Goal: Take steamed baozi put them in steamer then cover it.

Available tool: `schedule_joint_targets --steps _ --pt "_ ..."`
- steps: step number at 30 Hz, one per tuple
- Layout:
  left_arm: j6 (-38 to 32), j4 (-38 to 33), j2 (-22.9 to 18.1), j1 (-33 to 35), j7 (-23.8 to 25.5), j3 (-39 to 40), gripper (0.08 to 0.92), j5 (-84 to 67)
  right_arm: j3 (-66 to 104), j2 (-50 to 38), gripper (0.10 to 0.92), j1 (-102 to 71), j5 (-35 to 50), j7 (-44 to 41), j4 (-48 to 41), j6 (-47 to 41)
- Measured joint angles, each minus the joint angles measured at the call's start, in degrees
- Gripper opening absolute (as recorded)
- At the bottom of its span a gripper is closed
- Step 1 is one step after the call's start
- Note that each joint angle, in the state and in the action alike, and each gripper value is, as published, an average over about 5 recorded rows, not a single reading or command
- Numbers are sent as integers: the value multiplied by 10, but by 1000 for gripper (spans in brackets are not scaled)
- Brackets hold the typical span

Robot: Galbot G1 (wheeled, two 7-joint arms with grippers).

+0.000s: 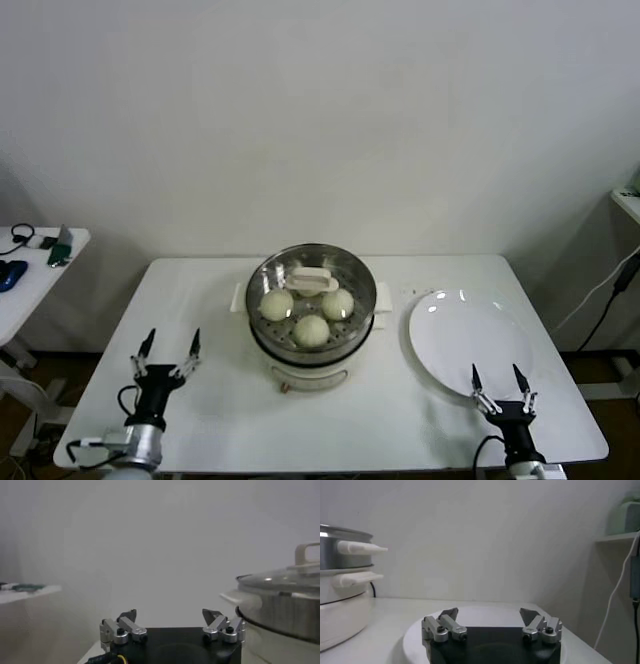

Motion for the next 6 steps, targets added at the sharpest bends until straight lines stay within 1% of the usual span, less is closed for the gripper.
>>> schedule_joint_targets --steps 6 --pt "-16 12 -1 8 6 -3 823 -7 0 0 823 -1 1 -1 0 1"
